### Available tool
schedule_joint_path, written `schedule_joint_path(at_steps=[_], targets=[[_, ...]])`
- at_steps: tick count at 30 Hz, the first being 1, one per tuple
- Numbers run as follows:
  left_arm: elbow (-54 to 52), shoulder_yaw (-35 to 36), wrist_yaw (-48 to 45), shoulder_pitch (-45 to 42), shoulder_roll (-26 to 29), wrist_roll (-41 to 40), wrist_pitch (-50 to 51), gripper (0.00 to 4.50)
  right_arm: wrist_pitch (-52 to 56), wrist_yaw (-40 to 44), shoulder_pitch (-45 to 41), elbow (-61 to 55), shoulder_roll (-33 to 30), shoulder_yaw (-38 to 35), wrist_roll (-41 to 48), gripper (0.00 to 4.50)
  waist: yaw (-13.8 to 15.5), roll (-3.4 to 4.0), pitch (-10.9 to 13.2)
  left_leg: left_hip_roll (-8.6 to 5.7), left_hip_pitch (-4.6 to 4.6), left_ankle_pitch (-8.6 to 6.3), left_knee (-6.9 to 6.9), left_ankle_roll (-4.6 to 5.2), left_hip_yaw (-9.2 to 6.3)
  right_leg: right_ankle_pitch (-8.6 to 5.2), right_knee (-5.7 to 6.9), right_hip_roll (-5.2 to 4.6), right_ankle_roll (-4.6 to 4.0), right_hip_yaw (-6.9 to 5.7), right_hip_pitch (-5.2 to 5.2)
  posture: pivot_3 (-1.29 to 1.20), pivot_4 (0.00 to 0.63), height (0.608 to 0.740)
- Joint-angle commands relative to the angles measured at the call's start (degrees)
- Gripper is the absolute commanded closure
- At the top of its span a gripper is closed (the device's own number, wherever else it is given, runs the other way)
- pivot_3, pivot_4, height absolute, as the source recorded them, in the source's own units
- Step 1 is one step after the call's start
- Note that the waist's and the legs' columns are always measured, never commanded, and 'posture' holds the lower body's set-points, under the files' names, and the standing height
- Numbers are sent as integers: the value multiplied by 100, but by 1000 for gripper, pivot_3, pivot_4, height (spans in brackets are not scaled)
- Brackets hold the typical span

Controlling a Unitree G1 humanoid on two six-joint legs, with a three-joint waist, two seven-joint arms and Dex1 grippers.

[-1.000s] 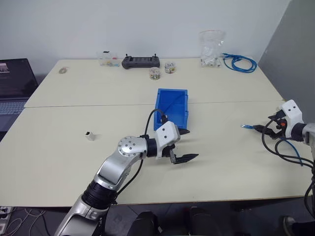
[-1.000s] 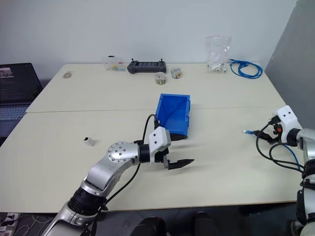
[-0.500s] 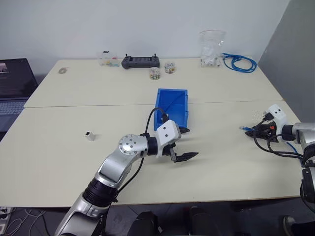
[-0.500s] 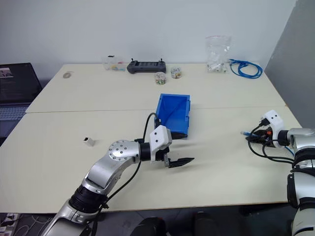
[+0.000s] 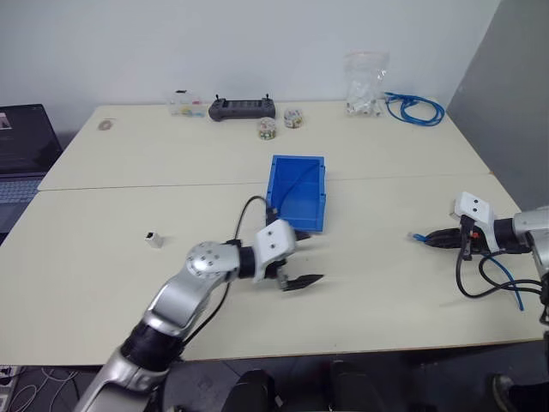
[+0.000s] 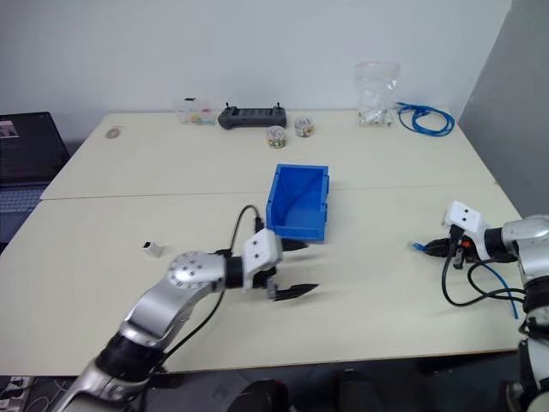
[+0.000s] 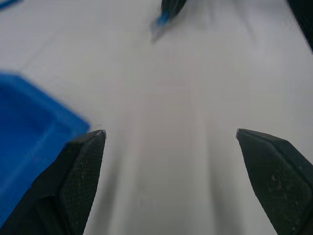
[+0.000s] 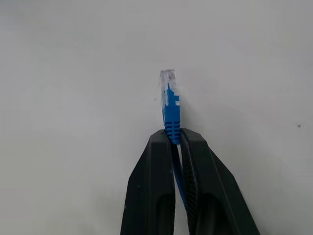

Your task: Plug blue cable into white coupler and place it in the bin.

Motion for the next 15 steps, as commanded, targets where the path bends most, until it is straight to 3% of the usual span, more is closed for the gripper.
schedule_joint_path(at_steps=[1,6,15], targets=[[-469,580,97,480,295,-120,19,0,415,192,214,-1742,142,235,433,4484,12,1,3,1,0,0,1,1,-3,0,-2,0,0,0,0,0,150,740],[-309,1395,165,1325,928,50,-309,0,1207,-152,6,-2721,1079,1046,503,4484,36,-4,3,4,-2,0,6,2,-25,3,-8,0,-5,-13,5,0,150,740],[-24,2338,-81,2402,1588,173,-1234,0,2194,-656,-925,-1869,3021,2397,174,4484,52,-5,7,-1,-14,-1,0,-2,-55,8,-12,-5,-22,-33,-4,0,150,740]])
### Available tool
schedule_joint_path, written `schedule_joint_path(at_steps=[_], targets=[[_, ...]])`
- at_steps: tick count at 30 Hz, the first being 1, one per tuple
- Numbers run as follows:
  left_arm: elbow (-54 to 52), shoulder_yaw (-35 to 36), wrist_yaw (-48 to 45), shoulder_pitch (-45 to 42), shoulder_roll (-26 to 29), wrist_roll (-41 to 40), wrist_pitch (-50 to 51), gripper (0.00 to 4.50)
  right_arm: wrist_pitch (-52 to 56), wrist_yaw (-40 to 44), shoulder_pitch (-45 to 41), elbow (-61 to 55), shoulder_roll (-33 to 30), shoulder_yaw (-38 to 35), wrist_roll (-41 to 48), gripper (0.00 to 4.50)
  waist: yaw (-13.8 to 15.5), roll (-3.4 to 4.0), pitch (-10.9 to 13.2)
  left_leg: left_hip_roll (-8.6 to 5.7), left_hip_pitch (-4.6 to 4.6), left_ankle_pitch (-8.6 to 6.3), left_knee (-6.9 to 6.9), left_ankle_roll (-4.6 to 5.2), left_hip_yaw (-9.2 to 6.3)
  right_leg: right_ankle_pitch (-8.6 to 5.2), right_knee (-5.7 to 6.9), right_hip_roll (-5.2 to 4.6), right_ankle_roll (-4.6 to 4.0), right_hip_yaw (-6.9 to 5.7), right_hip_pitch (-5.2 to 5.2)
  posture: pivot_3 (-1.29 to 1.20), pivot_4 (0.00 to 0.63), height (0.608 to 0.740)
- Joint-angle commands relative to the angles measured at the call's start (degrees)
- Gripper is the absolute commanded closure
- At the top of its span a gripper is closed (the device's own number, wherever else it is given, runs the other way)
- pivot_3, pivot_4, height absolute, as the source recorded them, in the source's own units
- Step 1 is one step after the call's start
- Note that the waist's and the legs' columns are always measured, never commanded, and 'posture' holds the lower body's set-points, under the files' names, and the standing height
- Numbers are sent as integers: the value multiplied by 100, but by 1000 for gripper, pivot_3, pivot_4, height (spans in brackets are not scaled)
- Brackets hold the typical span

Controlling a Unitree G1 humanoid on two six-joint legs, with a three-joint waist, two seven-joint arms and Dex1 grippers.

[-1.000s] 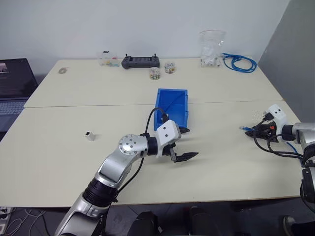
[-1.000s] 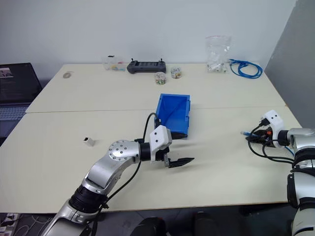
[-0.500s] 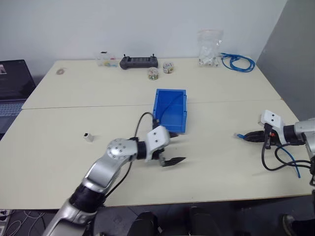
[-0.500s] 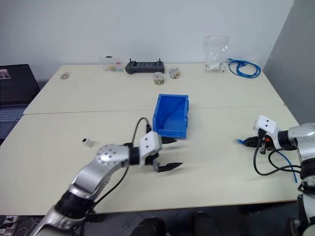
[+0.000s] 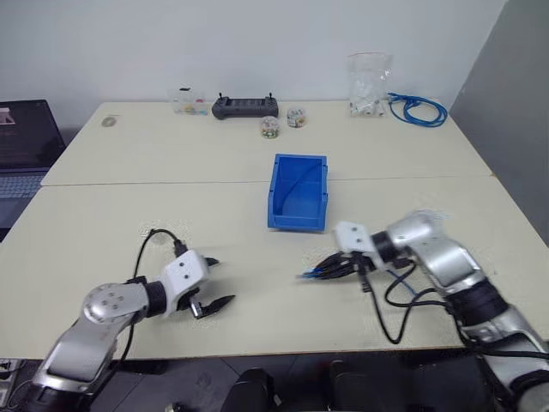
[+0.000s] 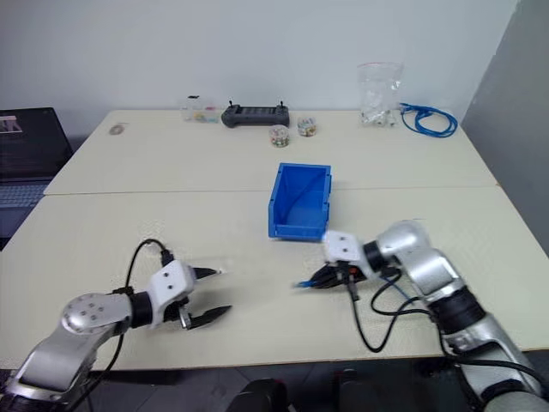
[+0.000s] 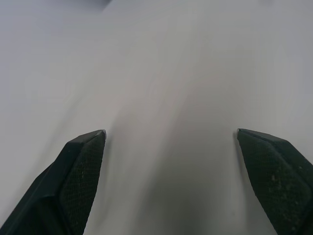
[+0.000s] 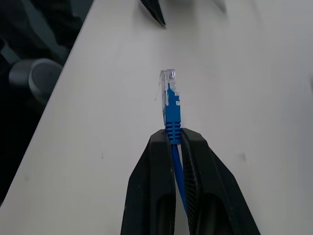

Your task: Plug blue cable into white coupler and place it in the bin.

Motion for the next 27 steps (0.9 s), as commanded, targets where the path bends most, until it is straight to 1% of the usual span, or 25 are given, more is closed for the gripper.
schedule_joint_path(at_steps=[1,6,11,12,15,17,20,21,24,27], targets=[[-74,294,-196,259,208,41,-458,0,492,-179,-410,479,489,251,-34,4484,4,1,1,1,0,0,0,0,-2,-1,0,0,-3,-2,1,0,150,740],[-29,122,-323,141,235,129,-765,0,710,-247,-832,1384,967,501,-190,4484,60,1,1,-14,-1,0,0,0,-17,-1,-2,-7,-4,-7,1,0,150,740],[63,-216,-510,-132,227,298,-1014,0,836,-302,-1146,2078,1278,641,-337,4484,12,3,1,-15,0,-1,-3,0,-18,-1,5,-6,-5,-8,0,0,150,740],[133,-300,-542,-213,225,368,-1103,0,830,-309,-1188,2193,1321,656,-374,4166,0,3,1,-15,0,-1,-4,0,-18,-1,6,-5,-5,-8,-1,0,150,740],[284,-491,-627,-451,189,465,-1243,0,741,-380,-1315,2531,1440,681,-470,3630,-17,3,1,-13,2,-1,-6,0,-22,0,8,-2,-6,-10,-2,0,150,740],[327,-550,-663,-580,160,453,-1233,0,695,-417,-1389,2663,1503,657,-482,3095,-33,3,1,-12,6,-1,-6,0,-21,1,11,1,-8,-9,-1,0,150,740],[402,-609,-710,-704,172,458,-1266,0,721,-456,-1507,2773,1581,526,-413,2522,-36,4,1,-10,10,-1,-6,0,-21,3,14,4,-11,-10,-1,0,150,740],[427,-625,-727,-734,175,464,-1279,0,749,-430,-1541,2774,1572,482,-380,2218,-36,4,1,-9,9,-1,-6,0,-22,3,14,5,-11,-10,-1,0,150,740],[450,-665,-756,-793,155,478,-1294,0,882,-305,-1586,2574,1450,362,-265,1564,-27,5,2,-9,8,-1,-5,0,-23,3,14,6,-11,-11,-2,0,150,740],[378,-766,-745,-884,68,475,-1249,0,1271,-144,-1508,1885,1169,134,-5,895,-15,7,3,-12,2,-1,-5,0,-23,3,12,3,-11,-10,-4,0,150,740]])
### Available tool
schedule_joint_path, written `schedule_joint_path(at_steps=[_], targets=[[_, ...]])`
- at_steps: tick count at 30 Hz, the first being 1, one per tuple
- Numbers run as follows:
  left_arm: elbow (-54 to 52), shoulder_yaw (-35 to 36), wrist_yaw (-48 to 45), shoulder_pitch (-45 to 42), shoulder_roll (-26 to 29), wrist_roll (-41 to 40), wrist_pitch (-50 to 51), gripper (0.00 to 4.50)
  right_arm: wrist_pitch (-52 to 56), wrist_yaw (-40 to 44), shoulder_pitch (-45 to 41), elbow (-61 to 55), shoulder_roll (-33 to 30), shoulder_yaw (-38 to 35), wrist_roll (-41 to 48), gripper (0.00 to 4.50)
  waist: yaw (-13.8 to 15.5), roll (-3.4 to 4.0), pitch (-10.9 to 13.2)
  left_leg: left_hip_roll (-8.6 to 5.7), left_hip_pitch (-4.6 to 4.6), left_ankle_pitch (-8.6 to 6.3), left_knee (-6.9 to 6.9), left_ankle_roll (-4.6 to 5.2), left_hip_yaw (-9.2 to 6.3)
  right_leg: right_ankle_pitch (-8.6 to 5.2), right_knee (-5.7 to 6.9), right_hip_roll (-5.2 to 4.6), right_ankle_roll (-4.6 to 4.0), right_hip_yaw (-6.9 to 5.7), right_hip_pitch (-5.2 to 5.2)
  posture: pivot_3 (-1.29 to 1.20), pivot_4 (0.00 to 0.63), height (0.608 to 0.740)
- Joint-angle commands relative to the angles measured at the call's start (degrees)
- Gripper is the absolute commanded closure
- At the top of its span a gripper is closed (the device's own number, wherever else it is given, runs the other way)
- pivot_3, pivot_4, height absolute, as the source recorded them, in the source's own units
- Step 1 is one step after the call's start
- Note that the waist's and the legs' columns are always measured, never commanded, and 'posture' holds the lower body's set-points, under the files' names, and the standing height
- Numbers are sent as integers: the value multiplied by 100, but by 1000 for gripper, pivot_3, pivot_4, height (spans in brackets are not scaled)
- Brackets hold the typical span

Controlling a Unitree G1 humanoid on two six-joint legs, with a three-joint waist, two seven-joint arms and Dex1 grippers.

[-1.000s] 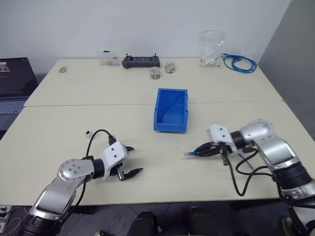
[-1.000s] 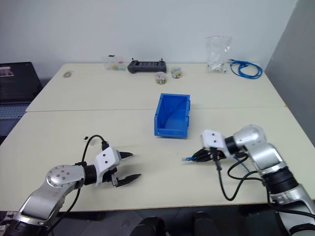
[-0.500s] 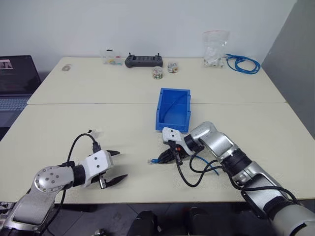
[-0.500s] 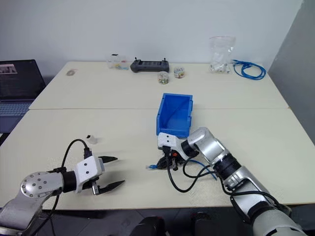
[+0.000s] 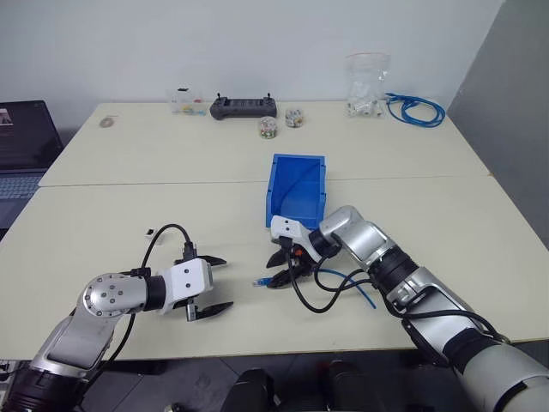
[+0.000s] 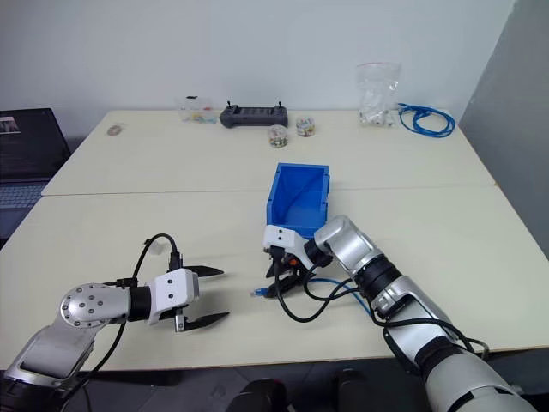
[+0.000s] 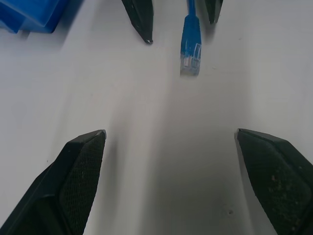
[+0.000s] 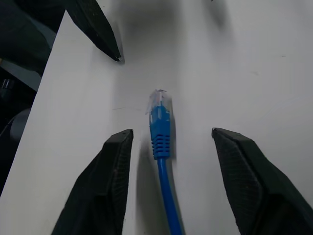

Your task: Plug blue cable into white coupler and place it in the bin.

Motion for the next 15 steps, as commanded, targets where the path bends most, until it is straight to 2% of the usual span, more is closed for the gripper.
schedule_joint_path(at_steps=[1,3,10,13,15], targets=[[-149,-126,-18,-148,-105,-8,-53,0,532,209,25,-1094,-392,-432,403,634,19,1,1,-1,-4,0,0,0,-1,0,-1,-1,0,-1,-2,0,150,740],[-200,-184,6,-203,-162,-8,-2,0,668,272,274,-1942,-715,-658,657,279,34,1,1,-3,-6,0,1,0,-5,0,-3,-4,0,-3,-2,0,150,740],[-556,-97,137,-167,-361,-258,396,0,905,-60,1703,-4361,-1764,-1610,1377,279,32,0,0,-4,-16,-1,1,1,-13,-1,-9,-6,2,-8,1,0,150,740],[-523,-344,170,-115,-389,18,399,0,1005,-419,2830,-5233,-2202,-1945,1509,279,35,-4,-2,-3,-15,0,1,1,-12,-2,-10,-6,3,-8,3,0,150,740],[-432,-438,214,-201,-469,67,428,0,1183,-695,3280,-5633,-2289,-2069,1662,279,39,-4,-1,-2,-13,0,-1,1,-12,-5,-11,-6,8,-10,8,0,150,740]])
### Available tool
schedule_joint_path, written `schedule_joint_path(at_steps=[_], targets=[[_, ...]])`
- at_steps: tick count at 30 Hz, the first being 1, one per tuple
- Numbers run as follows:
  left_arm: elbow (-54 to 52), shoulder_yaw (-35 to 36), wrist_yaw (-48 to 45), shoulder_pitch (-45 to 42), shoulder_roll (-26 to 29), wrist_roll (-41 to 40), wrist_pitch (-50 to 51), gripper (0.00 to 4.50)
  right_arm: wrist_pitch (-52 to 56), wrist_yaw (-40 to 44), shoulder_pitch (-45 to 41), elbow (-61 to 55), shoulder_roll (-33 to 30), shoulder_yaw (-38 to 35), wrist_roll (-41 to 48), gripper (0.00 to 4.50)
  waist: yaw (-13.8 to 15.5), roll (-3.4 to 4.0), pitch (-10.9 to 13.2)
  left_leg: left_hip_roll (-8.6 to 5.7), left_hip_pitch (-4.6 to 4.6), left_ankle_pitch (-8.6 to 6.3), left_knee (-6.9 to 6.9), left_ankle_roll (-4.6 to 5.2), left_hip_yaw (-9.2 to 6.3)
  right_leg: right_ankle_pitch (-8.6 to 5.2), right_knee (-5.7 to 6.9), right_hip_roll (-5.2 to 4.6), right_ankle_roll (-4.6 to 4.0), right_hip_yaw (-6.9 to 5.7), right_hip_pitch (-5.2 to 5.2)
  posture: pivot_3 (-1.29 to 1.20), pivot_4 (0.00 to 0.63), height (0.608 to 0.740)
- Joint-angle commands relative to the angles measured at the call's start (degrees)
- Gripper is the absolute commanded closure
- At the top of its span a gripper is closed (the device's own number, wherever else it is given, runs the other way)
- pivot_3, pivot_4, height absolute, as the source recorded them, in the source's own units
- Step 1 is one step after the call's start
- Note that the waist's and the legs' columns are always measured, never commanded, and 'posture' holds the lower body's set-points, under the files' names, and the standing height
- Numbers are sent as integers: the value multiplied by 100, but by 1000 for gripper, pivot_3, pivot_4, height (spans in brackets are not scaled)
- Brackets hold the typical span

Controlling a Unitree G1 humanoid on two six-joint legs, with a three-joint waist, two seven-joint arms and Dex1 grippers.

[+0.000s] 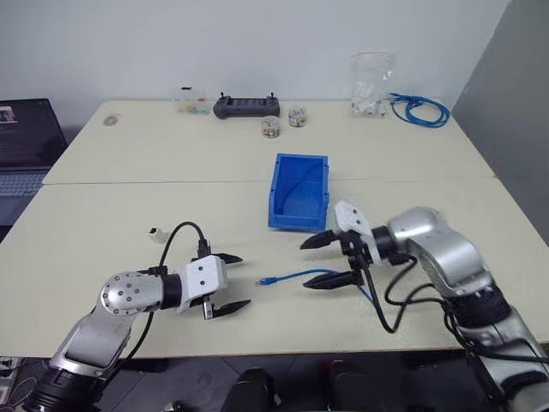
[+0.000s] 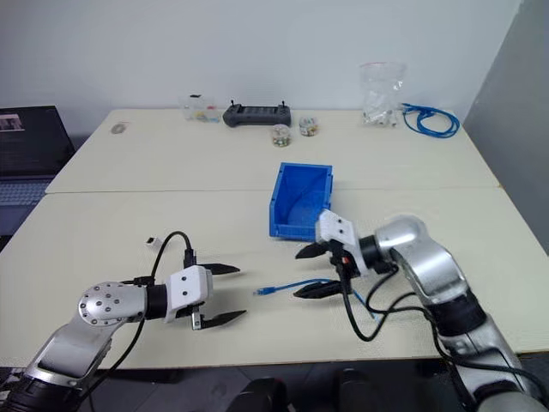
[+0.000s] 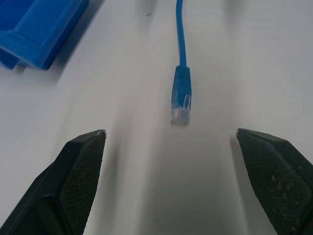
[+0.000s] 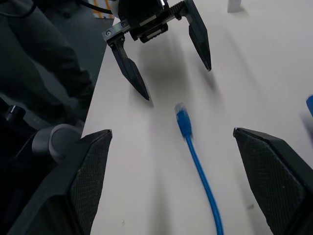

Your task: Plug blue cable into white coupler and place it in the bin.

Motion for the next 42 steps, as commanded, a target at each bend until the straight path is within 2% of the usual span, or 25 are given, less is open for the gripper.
schedule_joint_path(at_steps=[1,11,17,18,19,24,30,31,33,42], targets=[[20,-124,80,-134,-113,83,39,0,245,-427,433,-741,-49,-252,340,279,-23,0,3,0,-1,0,0,0,0,0,1,0,0,1,0,0,150,740],[826,-708,184,-654,-471,659,-143,0,770,-1281,1051,-1479,-40,-404,916,279,10,-3,-1,-1,7,1,5,1,9,-15,0,1,26,6,7,0,150,740],[1220,-1075,20,-797,-285,1022,-80,1070,851,-1529,1116,-1618,-114,-481,1215,261,11,1,-22,-3,11,1,5,1,8,-16,-2,-1,27,6,12,0,150,740],[1313,-1161,18,-869,-282,1120,-15,1503,862,-1580,1113,-1636,-113,-487,1277,261,11,4,-29,-2,15,1,4,1,8,-16,-3,-1,28,6,16,0,150,740],[1429,-1247,45,-958,-292,1236,60,1534,891,-1622,1109,-1667,-107,-500,1342,261,12,10,-34,-2,17,1,4,2,7,-17,-3,0,29,4,18,0,150,740],[1762,-1470,144,-1172,-295,1451,166,2567,953,-1779,1102,-1733,-142,-515,1556,261,11,16,-37,-2,102,-6,-14,11,2,-38,-31,0,42,2,115,0,150,740],[2079,-1679,122,-1322,-272,1602,30,3795,957,-1946,1143,-1786,-231,-545,1704,261,7,39,-73,-2,117,-12,-15,19,-1,-47,-32,0,46,2,129,0,150,740],[2104,-1689,121,-1332,-278,1607,12,4118,949,-1968,1152,-1783,-249,-542,1708,261,6,40,-74,-1,118,-12,-15,19,-1,-47,-31,0,46,2,129,0,150,740],[2117,-1694,99,-1353,-290,1579,13,4260,923,-2021,1186,-1780,-278,-540,1705,261,-1,50,-90,0,118,-12,-15,19,-2,-47,-31,0,46,2,129,0,150,740],[1442,-1299,-484,-1342,-115,859,867,4265,921,-2081,1323,-1856,-362,-698,2101,261,-46,48,-94,4,116,-13,-19,18,0,-49,-31,5,45,3,124,0,150,740]])
